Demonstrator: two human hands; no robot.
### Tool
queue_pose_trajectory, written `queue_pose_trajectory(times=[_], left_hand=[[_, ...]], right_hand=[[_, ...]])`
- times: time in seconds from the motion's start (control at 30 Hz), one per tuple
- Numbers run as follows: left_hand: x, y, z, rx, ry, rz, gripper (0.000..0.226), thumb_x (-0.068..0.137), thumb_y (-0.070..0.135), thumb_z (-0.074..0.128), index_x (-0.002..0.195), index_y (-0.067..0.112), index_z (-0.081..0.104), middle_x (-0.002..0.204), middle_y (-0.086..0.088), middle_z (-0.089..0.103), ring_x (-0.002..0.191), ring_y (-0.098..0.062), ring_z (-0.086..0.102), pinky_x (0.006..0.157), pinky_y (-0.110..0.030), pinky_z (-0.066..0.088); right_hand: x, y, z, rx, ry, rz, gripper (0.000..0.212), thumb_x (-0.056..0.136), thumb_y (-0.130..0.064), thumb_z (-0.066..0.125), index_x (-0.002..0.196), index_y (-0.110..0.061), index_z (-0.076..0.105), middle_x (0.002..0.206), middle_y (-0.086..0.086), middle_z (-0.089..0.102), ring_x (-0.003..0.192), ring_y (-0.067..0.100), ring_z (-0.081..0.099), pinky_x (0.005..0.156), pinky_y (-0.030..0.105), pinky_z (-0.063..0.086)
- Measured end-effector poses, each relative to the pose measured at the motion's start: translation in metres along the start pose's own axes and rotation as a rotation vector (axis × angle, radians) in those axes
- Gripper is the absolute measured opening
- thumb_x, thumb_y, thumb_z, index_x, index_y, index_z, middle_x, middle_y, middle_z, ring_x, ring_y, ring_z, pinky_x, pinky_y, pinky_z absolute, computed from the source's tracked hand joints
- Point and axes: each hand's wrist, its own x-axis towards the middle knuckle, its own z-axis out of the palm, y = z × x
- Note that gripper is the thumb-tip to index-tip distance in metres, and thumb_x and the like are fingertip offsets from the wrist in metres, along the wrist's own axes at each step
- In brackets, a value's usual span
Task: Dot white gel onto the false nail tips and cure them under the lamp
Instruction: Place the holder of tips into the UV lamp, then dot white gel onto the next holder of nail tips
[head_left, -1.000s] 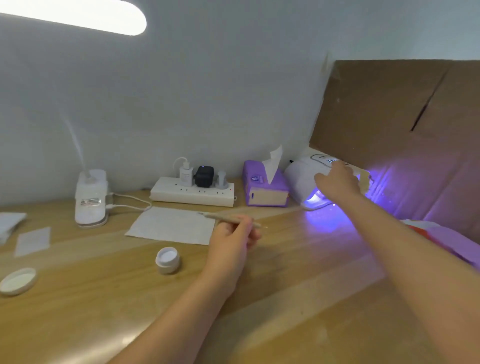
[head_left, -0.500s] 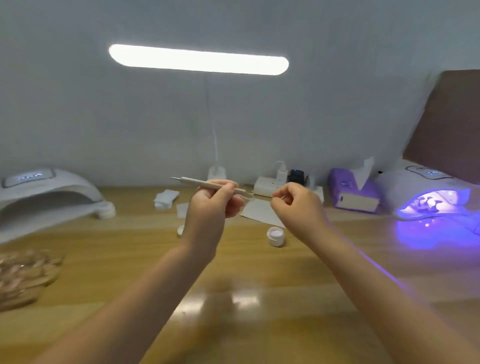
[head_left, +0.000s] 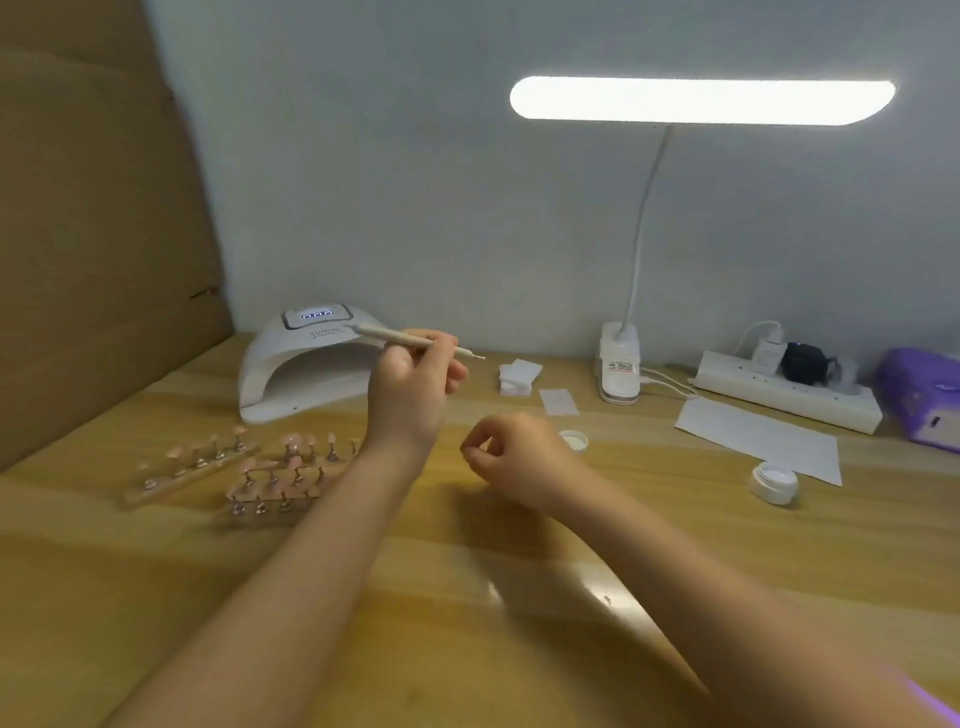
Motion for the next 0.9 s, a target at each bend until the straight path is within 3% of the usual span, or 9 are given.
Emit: queue_pose_trajectory(times=[0.13,0.2,0.37,0.47,0.53,0.6,0.7,0.77,0.9], left_hand=[[0.022,0.011,-0.020,-0.034,0.121,-0.027,0.015,0.091,0.020,0.056,0.083,0.009,0.063,0.052,0.010,0.059,0.048,-0.002,0.050,0.047,-0.014,0.042],[0.031,0.017,-0.030,-0.104,0.198,-0.056,0.016,0.089,0.019,0.057,0.077,0.011,0.063,0.050,0.010,0.059,0.043,-0.003,0.048,0.044,-0.013,0.041],[0.041,0.023,-0.044,-0.123,0.262,-0.060,0.016,0.089,0.022,0.056,0.077,0.018,0.065,0.053,0.011,0.062,0.047,-0.004,0.051,0.047,-0.017,0.042],[0.041,0.025,-0.045,-0.125,0.270,-0.053,0.018,0.089,0.021,0.056,0.073,0.019,0.063,0.052,0.011,0.061,0.046,-0.005,0.050,0.047,-0.017,0.041],[0.040,0.028,-0.043,-0.135,0.261,-0.047,0.020,0.089,0.020,0.055,0.070,0.019,0.063,0.051,0.010,0.061,0.045,-0.005,0.050,0.046,-0.017,0.041],[0.039,0.029,-0.041,-0.141,0.244,-0.036,0.023,0.090,0.018,0.055,0.068,0.019,0.063,0.051,0.009,0.060,0.046,-0.006,0.049,0.046,-0.017,0.040],[0.036,0.030,-0.038,-0.136,0.226,-0.029,0.024,0.090,0.017,0.054,0.068,0.019,0.063,0.050,0.009,0.059,0.046,-0.006,0.049,0.045,-0.015,0.041],[0.033,0.031,-0.036,-0.137,0.215,-0.031,0.025,0.090,0.017,0.054,0.067,0.020,0.063,0.050,0.009,0.059,0.047,-0.007,0.049,0.045,-0.016,0.041],[0.031,0.036,-0.033,-0.152,0.178,-0.039,0.040,0.089,0.018,0.055,0.051,0.025,0.067,0.052,0.009,0.060,0.049,-0.009,0.050,0.047,-0.019,0.040]], right_hand=[[0.029,-0.019,0.037,-0.041,-0.111,0.012,0.024,0.093,-0.031,0.057,0.116,-0.029,0.064,0.117,0.000,0.064,0.107,0.022,0.059,0.084,0.033,0.049],[0.042,-0.026,0.047,-0.076,-0.127,0.002,0.028,0.093,-0.031,0.056,0.121,-0.032,0.061,0.125,-0.001,0.061,0.112,0.022,0.057,0.087,0.035,0.049],[0.062,-0.037,0.055,-0.077,-0.232,-0.081,0.039,0.085,-0.047,0.066,0.122,-0.036,0.061,0.104,-0.007,0.060,0.100,0.019,0.058,0.073,0.029,0.044],[0.067,-0.038,0.060,-0.081,-0.230,-0.148,0.031,0.089,-0.043,0.061,0.119,-0.036,0.063,0.076,-0.017,0.048,0.076,0.011,0.051,0.059,0.026,0.037],[0.068,-0.037,0.062,-0.068,-0.228,-0.185,0.027,0.091,-0.038,0.060,0.118,-0.035,0.065,0.070,-0.019,0.044,0.066,0.005,0.044,0.054,0.023,0.033],[0.067,-0.037,0.063,-0.081,-0.227,-0.190,0.028,0.092,-0.037,0.059,0.119,-0.033,0.065,0.072,-0.019,0.047,0.066,0.005,0.044,0.054,0.023,0.033],[0.065,-0.040,0.064,-0.165,-0.242,-0.196,0.029,0.094,-0.035,0.055,0.121,-0.028,0.064,0.103,-0.007,0.063,0.085,0.014,0.054,0.064,0.027,0.041],[0.063,-0.044,0.065,-0.211,-0.241,-0.203,0.029,0.096,-0.034,0.053,0.121,-0.024,0.063,0.116,-0.001,0.061,0.097,0.019,0.058,0.072,0.032,0.047],[0.054,-0.044,0.062,-0.352,-0.213,-0.195,0.030,0.098,-0.029,0.050,0.122,-0.016,0.061,0.117,0.007,0.053,0.096,0.029,0.058,0.080,0.042,0.052]])
